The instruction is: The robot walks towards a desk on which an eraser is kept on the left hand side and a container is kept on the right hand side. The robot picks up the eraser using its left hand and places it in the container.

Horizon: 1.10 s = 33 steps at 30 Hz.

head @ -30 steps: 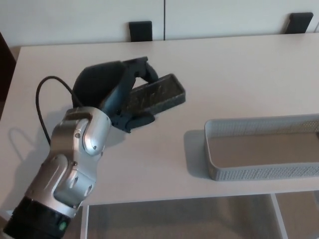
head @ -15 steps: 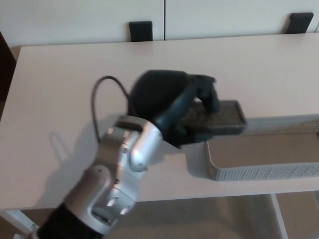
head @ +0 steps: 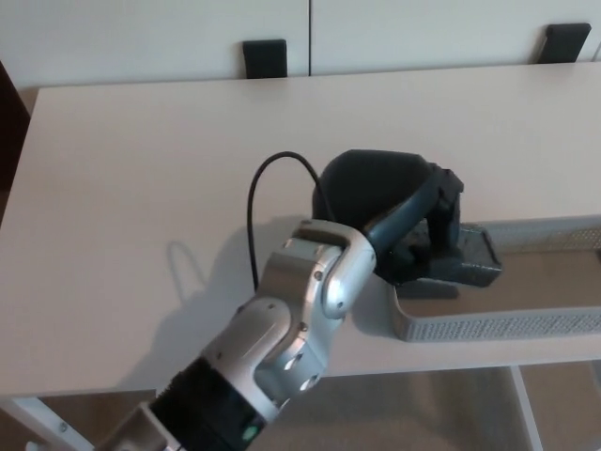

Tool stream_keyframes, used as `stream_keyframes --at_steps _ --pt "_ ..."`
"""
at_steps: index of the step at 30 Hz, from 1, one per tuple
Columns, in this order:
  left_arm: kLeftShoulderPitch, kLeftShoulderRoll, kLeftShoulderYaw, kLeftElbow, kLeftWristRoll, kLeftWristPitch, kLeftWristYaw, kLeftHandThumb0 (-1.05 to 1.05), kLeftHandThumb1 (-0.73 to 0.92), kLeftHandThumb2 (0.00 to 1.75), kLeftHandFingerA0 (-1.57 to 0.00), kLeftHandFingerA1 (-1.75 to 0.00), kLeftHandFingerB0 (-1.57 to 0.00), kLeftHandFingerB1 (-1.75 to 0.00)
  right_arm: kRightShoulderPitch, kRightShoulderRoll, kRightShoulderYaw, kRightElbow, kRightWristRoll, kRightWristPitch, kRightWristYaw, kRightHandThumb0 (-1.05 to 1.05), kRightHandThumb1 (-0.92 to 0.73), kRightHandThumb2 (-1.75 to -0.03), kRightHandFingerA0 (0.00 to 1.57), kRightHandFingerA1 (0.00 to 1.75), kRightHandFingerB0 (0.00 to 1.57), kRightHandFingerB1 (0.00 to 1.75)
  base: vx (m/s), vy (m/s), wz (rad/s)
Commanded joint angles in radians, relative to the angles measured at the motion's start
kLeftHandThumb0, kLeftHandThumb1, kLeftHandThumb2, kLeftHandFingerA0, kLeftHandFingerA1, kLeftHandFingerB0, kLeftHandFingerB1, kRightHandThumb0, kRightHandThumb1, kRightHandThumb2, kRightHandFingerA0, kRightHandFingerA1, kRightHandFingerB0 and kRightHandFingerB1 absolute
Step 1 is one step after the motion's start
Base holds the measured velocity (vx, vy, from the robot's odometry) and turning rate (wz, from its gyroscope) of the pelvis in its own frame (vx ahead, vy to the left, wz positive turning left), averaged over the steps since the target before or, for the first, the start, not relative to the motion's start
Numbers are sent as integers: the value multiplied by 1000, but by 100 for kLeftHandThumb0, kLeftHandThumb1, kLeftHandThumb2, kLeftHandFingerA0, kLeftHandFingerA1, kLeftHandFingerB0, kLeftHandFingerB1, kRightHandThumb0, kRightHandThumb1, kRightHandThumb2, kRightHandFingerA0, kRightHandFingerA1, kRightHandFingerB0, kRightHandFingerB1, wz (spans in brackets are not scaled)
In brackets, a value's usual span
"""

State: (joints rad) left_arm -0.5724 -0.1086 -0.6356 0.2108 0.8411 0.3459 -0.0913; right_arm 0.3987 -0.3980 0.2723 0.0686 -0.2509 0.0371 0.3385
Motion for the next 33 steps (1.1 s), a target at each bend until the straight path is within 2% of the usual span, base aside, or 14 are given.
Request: stream_keyframes --at_steps 1,2,4,5,8,9,14,16,20,21,23,25,28,33 --pt "-34 -27 7 42 -10 -4 28 -81 83 66 -138 -138 -94 -89 3 -11 1 -4 -5 8 6 -45 -44 -78 63 58 48 48 0 0 0" --pt "-54 -32 3 51 -4 11 7 -66 58 113 -149 -136 -91 -93 -2 -11 2 -3 -7 7 7 -41 -51 -55 65 44 60 39 0 0 0" --pt "-74 -40 -1 61 4 23 -5 -84 83 68 -133 -127 -95 -95 -6 -13 6 -15 -17 23 7 -41 -51 -55 63 43 60 39 0 0 0" --pt "-80 -44 -4 66 6 22 -1 -83 63 106 -130 -125 -101 -105 -9 -12 6 -20 -18 33 8 -42 -51 -56 62 43 60 39 0 0 0" --pt "-83 -60 -10 74 10 23 18 -71 59 114 -147 -136 -101 -105 -11 -12 6 -24 -20 40 8 -41 -50 -55 63 43 61 39 0 0 0" --pt "-82 -68 -15 79 13 21 27 -81 82 76 -135 -133 -103 -104 -3 -12 6 -38 -22 48 7 -46 -44 -76 58 54 54 50 0 0 0" --pt "-88 -103 -22 98 -3 -2 40 -75 60 112 -153 -139 -95 -96 -2 -21 11 -38 -34 34 9 -43 -52 -56 61 42 61 39 0 0 0" --pt "-86 -118 -26 100 -8 -13 53 -84 84 67 -136 -135 -101 -99 -8 -19 11 -27 -31 25 9 -42 -51 -56 63 43 61 39 0 0 0" --pt "-93 -141 -56 115 0 -21 60 -82 78 64 -137 -134 -98 -87 -22 -19 19 -16 -38 27 10 -43 -51 -56 63 43 61 39 0 0 0" --pt "-105 -151 -64 110 -24 9 -31 -96 51 90 -37 -71 -22 -60 -28 -18 21 -18 -35 37 18 -44 -51 -56 61 42 60 39 0 0 0" --pt "-116 -139 -97 110 -17 20 -102 -98 57 99 -6 -21 -3 -38 -40 -19 29 -21 -41 55 26 -45 -51 -56 61 42 59 39 0 0 0" --pt "-114 -134 -120 108 -18 17 -132 -105 69 63 0 0 0 -22 -44 -22 32 -28 -44 66 31 -46 -51 -56 59 41 58 38 0 0 0" --pt "-112 -139 -137 103 -20 41 -174 -105 65 97 0 0 0 -26 -42 -21 31 -43 -41 84 35 -49 -44 -76 54 53 49 48 0 0 0" --pt "-94 -121 -143 93 -13 41 -181 -105 81 70 0 0 0 -16 -46 -21 38 -51 -47 95 41 -48 -45 -76 53 52 50 48 0 0 0"
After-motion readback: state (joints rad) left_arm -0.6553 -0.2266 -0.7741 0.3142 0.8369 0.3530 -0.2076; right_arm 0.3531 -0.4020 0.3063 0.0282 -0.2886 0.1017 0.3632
